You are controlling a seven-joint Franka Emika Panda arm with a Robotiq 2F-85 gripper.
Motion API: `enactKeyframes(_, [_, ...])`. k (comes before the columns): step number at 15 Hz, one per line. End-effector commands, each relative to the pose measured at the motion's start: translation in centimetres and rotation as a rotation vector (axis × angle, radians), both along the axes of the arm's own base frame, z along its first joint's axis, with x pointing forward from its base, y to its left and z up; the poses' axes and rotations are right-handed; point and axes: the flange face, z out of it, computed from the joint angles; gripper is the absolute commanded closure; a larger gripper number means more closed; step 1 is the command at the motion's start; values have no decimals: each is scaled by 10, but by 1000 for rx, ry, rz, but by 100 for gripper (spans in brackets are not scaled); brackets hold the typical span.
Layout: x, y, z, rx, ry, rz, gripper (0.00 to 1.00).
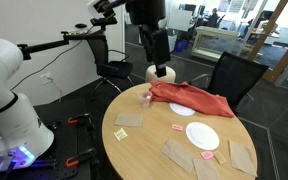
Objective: Remove the marker from the plastic cup.
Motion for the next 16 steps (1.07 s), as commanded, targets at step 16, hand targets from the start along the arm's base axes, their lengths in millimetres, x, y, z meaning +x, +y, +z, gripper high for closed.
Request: enactKeyframes(16, [43,87,-38,47,59,65,0])
